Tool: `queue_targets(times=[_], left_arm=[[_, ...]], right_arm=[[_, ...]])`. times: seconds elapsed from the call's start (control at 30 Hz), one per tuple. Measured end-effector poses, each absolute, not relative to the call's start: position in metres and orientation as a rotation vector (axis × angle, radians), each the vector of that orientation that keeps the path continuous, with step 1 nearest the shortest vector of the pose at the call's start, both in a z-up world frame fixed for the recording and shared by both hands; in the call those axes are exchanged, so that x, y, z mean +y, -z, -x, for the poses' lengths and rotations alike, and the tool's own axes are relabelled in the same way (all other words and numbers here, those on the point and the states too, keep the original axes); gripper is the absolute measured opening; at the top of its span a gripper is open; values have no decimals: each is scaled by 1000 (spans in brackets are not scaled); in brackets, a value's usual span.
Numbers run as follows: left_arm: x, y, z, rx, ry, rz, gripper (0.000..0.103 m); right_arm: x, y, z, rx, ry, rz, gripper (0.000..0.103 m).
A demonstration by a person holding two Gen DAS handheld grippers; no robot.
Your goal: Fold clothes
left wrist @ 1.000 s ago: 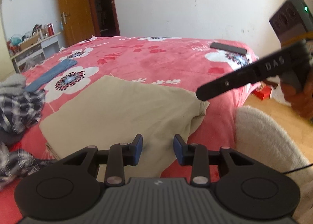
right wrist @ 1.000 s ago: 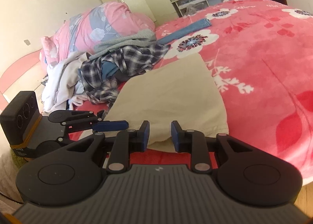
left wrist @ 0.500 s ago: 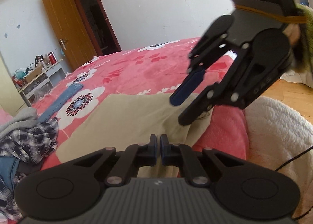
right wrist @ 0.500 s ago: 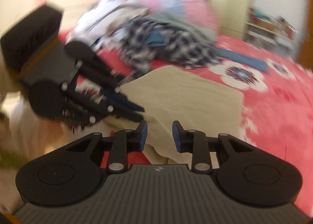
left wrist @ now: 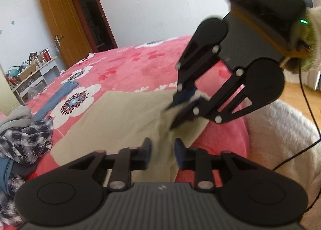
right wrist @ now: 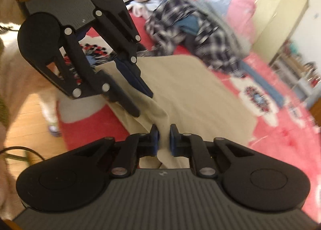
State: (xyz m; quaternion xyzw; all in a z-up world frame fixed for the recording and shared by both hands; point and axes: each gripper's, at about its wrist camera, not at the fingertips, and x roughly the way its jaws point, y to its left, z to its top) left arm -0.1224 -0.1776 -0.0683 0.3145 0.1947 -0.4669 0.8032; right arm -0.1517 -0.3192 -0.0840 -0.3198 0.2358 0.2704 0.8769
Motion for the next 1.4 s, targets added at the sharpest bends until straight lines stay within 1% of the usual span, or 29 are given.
queue_targets(times=[0.1, 0.13, 0.2, 0.3, 0.43, 0.57, 0.67, 0.8, 0.87, 0.93, 0.97, 1.0, 1.03, 1.17, 1.3, 1.37, 1.4], left_arm=[[-181, 71, 117, 435, 955, -671, 30], [-181, 71, 115, 443, 943, -658, 27], [-180, 68, 112, 456, 924, -625, 26], [-177, 65, 115, 459, 926, -616, 28], [-170, 61, 117, 480, 949, -573, 37], [-160, 56, 105, 544, 975, -452, 41], [-157, 58, 95, 595, 963, -416, 41], [-156, 61, 89, 633, 940, -415, 36], [-158, 62, 90, 632, 924, -429, 30], [-161, 63, 91, 633, 895, -437, 20], [-161, 62, 91, 633, 883, -438, 17], [-161, 61, 93, 626, 873, -445, 11], [-162, 60, 96, 615, 864, -455, 8], [-174, 64, 121, 489, 818, -639, 7], [-178, 80, 135, 414, 804, -766, 7], [-179, 82, 138, 400, 800, -775, 7], [-179, 83, 138, 399, 799, -771, 7]], right_arm=[[-305, 94, 167, 393, -464, 779, 6], [-300, 99, 172, 358, -433, 821, 6], [-293, 110, 180, 294, -379, 908, 6], [-286, 126, 191, 218, -321, 1021, 5], [-283, 139, 196, 165, -283, 1107, 5], [-283, 144, 197, 140, -265, 1140, 5], [-284, 144, 197, 133, -260, 1139, 5], [-285, 143, 196, 128, -255, 1136, 5], [-285, 142, 196, 127, -252, 1129, 5], [-284, 140, 195, 131, -253, 1116, 5], [-284, 140, 195, 131, -253, 1109, 5], [-284, 140, 194, 131, -253, 1103, 5], [-284, 140, 194, 130, -253, 1099, 5], [-284, 139, 187, 152, -257, 1089, 5], [-295, 133, 182, 266, -270, 984, 6], [-305, 122, 179, 320, -273, 891, 10], [-310, 115, 179, 345, -275, 838, 15]])
